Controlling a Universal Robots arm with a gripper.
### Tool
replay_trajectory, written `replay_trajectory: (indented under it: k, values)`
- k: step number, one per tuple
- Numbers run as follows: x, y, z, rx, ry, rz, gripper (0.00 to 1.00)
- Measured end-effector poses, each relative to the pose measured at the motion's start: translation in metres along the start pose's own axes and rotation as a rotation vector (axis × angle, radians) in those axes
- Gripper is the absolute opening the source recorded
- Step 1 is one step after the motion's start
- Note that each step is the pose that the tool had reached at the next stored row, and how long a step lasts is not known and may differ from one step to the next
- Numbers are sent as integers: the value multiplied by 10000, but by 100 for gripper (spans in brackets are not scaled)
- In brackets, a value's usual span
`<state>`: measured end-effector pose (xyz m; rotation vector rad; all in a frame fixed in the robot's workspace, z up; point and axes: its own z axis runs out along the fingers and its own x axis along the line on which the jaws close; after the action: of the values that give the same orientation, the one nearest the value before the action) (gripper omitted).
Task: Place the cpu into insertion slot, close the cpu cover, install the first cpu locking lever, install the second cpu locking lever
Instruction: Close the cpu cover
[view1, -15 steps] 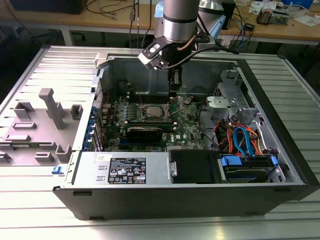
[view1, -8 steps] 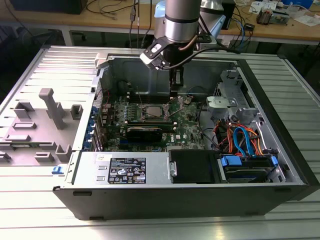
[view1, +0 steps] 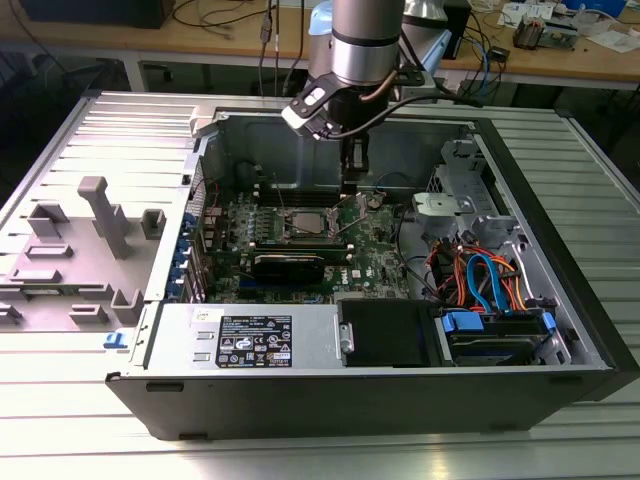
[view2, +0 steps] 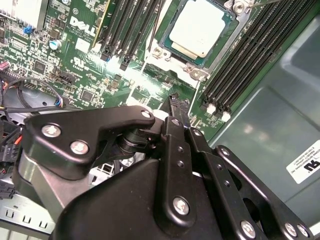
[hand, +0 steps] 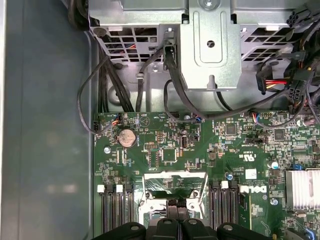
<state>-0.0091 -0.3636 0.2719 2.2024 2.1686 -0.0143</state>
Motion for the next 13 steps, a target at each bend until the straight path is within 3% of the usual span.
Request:
replay_trajectory:
  k: [13]
  values:
    - [1,54,1,1,-1,0,11]
